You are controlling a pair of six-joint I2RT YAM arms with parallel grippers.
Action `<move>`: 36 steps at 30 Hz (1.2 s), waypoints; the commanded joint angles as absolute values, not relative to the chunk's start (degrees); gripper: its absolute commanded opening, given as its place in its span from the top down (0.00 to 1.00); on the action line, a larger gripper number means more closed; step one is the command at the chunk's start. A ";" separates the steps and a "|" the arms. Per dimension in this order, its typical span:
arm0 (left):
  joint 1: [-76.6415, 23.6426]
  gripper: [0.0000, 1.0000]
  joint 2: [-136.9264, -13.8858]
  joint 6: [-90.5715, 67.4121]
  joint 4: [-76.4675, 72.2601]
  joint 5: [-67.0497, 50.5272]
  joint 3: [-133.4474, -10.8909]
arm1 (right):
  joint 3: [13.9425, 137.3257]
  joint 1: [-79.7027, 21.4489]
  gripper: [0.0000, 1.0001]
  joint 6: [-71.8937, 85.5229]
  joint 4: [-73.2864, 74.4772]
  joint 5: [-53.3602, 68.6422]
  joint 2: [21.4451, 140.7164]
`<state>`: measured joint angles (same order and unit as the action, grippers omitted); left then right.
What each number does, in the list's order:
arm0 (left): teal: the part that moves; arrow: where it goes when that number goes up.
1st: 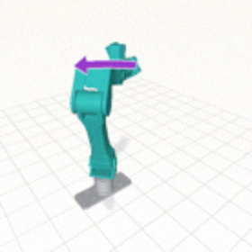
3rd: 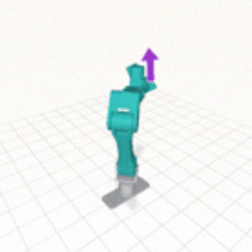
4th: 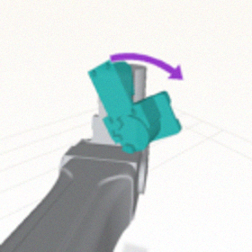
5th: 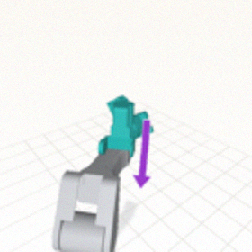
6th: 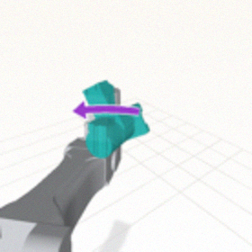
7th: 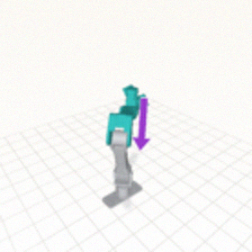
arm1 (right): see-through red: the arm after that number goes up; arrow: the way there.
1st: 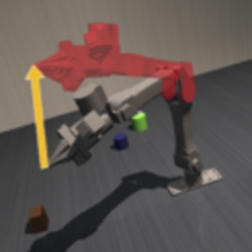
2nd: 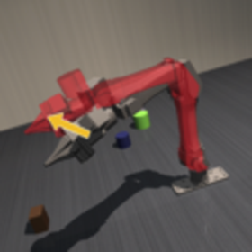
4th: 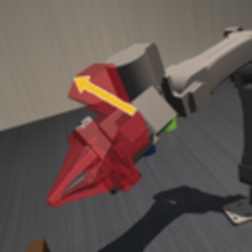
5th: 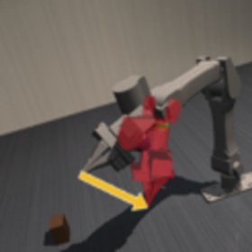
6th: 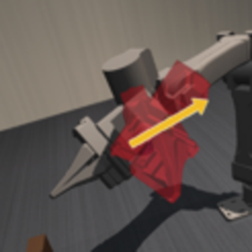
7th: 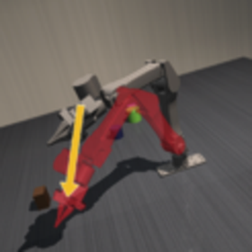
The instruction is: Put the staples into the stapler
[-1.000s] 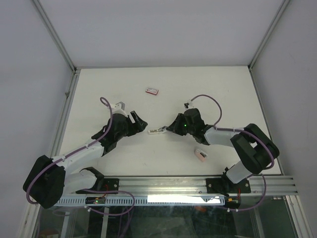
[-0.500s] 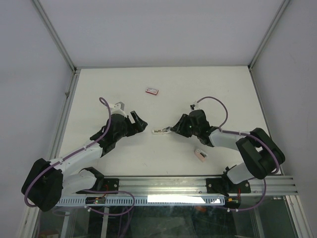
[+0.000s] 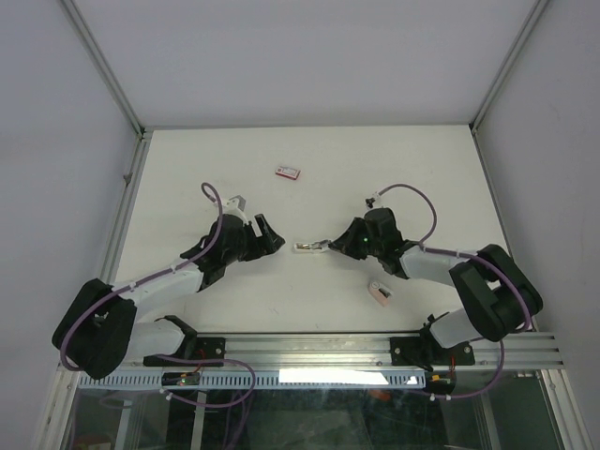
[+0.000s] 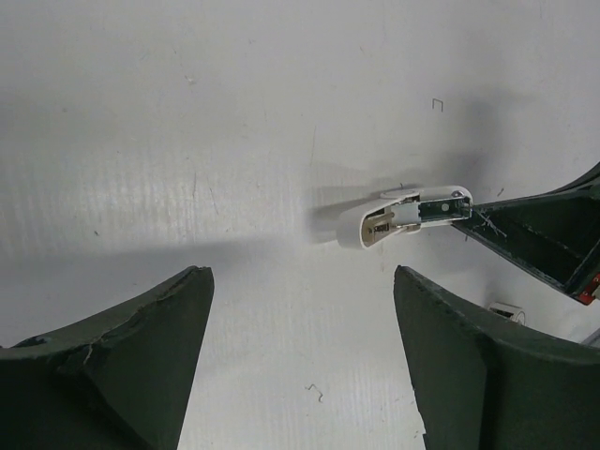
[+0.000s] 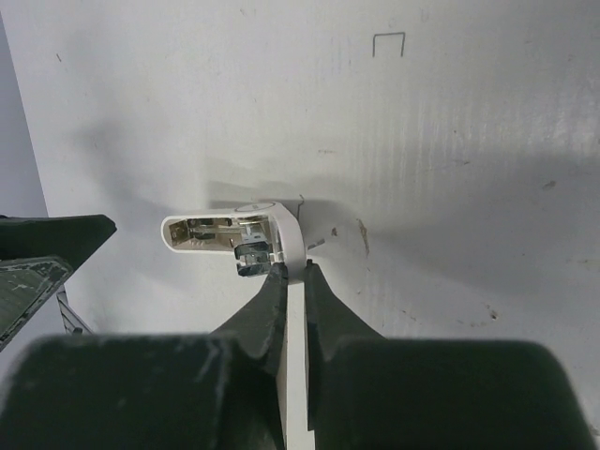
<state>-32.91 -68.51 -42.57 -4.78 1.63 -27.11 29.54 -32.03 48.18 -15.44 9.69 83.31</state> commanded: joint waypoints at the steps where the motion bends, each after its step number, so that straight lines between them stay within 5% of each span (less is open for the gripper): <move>1: -32.43 0.21 -72.70 -42.30 -12.66 -3.59 -29.11 | 28.56 -31.36 0.98 48.17 -16.77 10.23 84.91; 21: -33.56 0.34 -91.24 -48.35 -30.34 -16.15 -33.49 | 28.10 -28.49 0.87 47.89 -16.06 12.42 87.17; 36: -34.96 0.80 -90.69 -51.32 -30.79 -16.93 -33.63 | 26.98 -27.47 0.83 47.31 -15.14 11.93 83.75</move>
<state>-34.54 -92.58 -50.61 -28.49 -16.19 -32.08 27.81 -28.21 48.93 -16.36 12.91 86.35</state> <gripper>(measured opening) 0.245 0.154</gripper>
